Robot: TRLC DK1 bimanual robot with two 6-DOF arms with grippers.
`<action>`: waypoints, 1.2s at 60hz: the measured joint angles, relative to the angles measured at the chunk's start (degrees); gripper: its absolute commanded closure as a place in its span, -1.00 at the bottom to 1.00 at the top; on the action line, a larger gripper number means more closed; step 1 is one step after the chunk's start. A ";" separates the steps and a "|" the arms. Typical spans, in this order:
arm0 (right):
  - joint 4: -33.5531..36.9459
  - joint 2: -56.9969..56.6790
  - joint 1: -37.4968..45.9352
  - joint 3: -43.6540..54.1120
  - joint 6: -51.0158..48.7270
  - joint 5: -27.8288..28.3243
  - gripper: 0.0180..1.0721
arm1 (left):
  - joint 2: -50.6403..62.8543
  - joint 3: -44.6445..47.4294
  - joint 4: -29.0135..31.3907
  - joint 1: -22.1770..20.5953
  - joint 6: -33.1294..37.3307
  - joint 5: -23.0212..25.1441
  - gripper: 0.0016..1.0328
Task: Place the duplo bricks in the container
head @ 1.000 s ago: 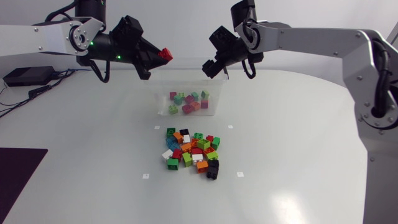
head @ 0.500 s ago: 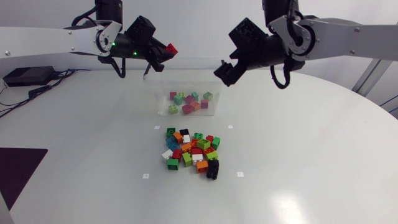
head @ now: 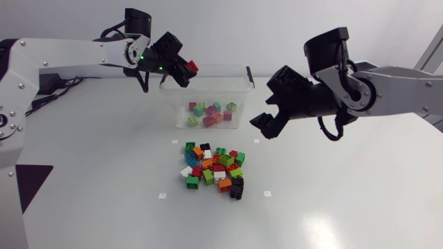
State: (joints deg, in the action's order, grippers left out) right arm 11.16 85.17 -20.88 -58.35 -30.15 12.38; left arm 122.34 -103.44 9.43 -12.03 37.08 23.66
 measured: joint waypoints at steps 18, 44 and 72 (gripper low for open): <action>0.17 -0.52 -1.84 6.78 -2.95 1.38 -0.86 | -1.44 0.57 3.41 -0.37 0.48 -0.04 -0.90; 0.11 9.73 -2.34 5.51 -3.34 1.77 -0.85 | -24.94 19.89 9.49 -0.52 9.60 0.26 -0.90; 0.26 20.94 -2.78 -3.54 -3.34 1.27 -0.78 | -36.92 41.09 14.91 -0.09 20.65 0.50 -0.90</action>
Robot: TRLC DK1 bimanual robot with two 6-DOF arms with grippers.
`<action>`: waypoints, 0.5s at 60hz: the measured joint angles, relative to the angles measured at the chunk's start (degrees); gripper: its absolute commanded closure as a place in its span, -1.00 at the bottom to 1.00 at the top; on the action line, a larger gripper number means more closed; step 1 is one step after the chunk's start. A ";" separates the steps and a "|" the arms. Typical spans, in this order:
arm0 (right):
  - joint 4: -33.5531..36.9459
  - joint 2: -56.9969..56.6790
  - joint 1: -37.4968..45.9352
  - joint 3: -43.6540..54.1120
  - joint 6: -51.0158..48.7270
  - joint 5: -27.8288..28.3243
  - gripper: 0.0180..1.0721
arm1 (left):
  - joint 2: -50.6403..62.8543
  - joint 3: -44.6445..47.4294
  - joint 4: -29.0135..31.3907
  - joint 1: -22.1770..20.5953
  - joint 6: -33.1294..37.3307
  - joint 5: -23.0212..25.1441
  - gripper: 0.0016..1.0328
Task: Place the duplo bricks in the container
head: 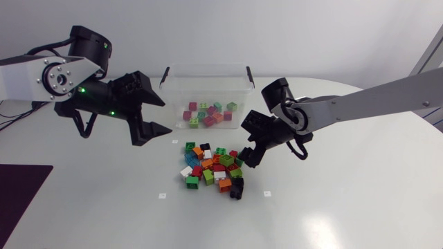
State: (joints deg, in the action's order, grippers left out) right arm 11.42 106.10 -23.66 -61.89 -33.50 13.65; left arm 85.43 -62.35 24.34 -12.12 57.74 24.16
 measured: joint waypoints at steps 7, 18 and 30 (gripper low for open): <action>0.37 1.25 -0.24 -0.39 0.00 0.00 -0.73 | -0.46 2.56 0.83 0.52 1.62 0.00 -0.90; 0.81 2.43 -1.05 -1.09 -0.02 0.00 -0.62 | -0.74 5.97 1.73 0.76 3.85 0.04 -0.90; 1.70 4.24 -1.62 -1.90 -0.15 0.00 -0.12 | -0.74 8.98 1.75 0.24 4.07 0.02 -0.90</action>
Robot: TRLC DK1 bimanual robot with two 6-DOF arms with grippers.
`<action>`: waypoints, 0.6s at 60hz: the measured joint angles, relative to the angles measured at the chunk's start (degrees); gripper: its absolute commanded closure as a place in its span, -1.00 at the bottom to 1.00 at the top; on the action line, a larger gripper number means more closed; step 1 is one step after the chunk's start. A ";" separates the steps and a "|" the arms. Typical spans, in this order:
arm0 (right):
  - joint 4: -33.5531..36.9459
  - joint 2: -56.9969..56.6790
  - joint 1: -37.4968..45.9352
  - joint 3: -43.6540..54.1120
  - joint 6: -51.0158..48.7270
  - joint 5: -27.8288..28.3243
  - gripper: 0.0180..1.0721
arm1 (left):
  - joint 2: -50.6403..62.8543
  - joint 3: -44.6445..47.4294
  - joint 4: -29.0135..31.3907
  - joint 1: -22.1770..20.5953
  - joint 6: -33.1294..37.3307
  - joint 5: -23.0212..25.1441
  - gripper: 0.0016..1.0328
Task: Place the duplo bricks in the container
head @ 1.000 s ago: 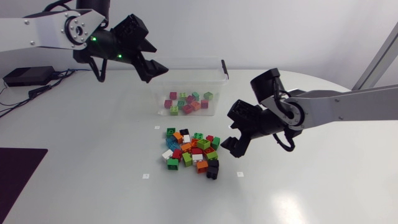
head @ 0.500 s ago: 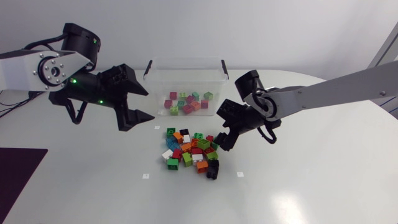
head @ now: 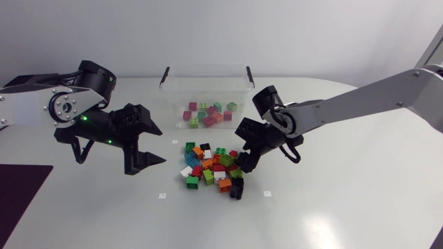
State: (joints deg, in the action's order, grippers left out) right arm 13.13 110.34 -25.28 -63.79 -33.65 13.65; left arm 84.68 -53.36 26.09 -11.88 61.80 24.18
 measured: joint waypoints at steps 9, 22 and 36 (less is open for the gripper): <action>0.37 0.37 -0.02 -0.13 -0.31 0.00 0.53 | 0.07 1.79 0.00 -2.16 0.02 0.17 -0.89; 0.39 0.24 -0.09 -0.20 -0.72 0.02 0.62 | 1.14 4.72 -0.02 -4.94 1.29 0.20 -0.89; 1.46 -5.29 0.15 3.10 -0.94 0.04 0.66 | 2.23 7.98 -0.02 -8.33 2.80 0.22 -0.86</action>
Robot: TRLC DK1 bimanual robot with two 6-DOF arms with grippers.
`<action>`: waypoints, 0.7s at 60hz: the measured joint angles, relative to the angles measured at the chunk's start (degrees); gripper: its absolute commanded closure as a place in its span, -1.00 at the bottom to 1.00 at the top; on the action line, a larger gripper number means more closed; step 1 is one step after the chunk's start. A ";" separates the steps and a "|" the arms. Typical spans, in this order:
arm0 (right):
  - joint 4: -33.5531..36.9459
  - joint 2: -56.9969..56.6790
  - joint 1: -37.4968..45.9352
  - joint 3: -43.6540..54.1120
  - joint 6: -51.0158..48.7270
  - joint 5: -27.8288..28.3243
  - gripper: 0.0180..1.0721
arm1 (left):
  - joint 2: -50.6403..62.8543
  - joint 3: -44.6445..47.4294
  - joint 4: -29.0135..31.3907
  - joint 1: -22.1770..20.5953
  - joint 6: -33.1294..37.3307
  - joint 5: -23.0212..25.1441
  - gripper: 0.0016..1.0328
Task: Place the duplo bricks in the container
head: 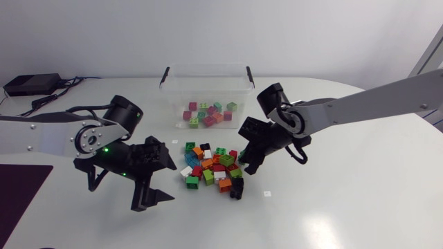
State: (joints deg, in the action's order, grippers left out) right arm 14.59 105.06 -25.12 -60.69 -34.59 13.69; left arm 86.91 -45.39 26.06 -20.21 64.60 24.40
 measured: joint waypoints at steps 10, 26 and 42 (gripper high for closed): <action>0.48 -6.88 0.48 2.93 0.00 0.00 0.66 | 2.27 0.02 -1.11 -1.88 0.00 0.11 -0.86; 2.47 -15.56 0.85 4.94 0.02 0.02 0.66 | 9.14 0.00 -6.05 -2.62 0.00 -0.33 -0.80; 5.18 -19.87 0.85 4.92 0.07 0.02 0.66 | 11.32 -1.09 -7.93 -4.81 -0.04 -0.50 -0.80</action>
State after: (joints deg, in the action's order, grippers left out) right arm 19.77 85.19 -24.27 -55.77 -34.52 13.72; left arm 98.24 -46.48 18.13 -25.02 64.55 23.90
